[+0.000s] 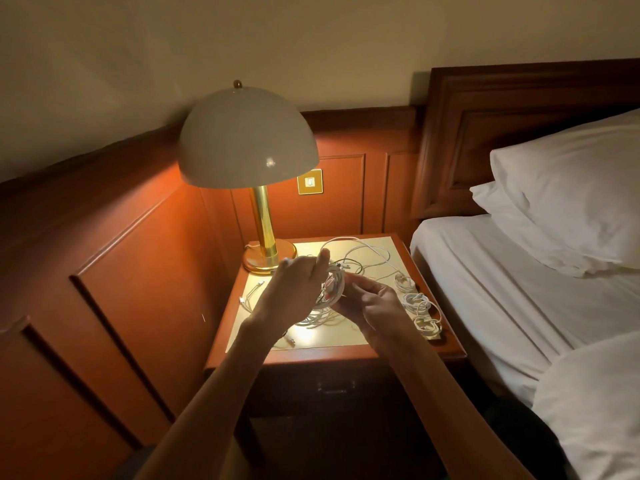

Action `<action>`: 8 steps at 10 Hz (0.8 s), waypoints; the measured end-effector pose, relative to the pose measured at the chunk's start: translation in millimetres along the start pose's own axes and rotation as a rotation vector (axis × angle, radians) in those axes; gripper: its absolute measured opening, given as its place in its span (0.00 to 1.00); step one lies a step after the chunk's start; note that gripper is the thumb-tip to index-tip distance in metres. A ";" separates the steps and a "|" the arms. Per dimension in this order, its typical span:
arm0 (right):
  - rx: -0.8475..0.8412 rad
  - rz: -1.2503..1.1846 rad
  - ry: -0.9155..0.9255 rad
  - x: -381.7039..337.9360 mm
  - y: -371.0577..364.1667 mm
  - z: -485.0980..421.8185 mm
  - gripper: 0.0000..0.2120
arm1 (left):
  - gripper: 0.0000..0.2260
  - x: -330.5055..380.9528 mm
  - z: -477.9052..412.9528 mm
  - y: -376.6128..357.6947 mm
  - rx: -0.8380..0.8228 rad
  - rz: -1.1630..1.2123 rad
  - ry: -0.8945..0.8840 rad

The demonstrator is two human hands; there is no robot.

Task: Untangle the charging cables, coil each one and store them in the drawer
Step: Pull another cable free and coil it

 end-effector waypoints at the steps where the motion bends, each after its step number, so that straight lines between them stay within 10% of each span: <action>1: -0.035 0.017 -0.088 4.3 3.6 -4.8 0.14 | 0.21 -1.2 3.0 -1.3 0.020 0.043 0.007; 4: -0.074 0.212 -0.049 -5.6 -1.6 -6.0 0.21 | 0.24 -3.0 -7.9 -0.6 0.136 0.015 -0.113; 6: -0.163 0.236 -0.149 -6.1 -1.8 -5.0 0.22 | 0.09 11.1 -6.4 5.8 0.100 0.086 -0.354; 8: -0.183 0.302 -0.216 -24.5 15.4 -8.7 0.31 | 0.13 6.1 -0.9 -2.9 -0.110 0.060 -0.464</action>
Point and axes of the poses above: each hand's wrist, its own z-axis away from the middle knuckle, its own y-axis out of the back of the hand, x = y × z, the point moved 6 cm from there along -z, towards the middle knuckle, and after that the axes turned 7 degrees about -y, right-handed, at the moved point
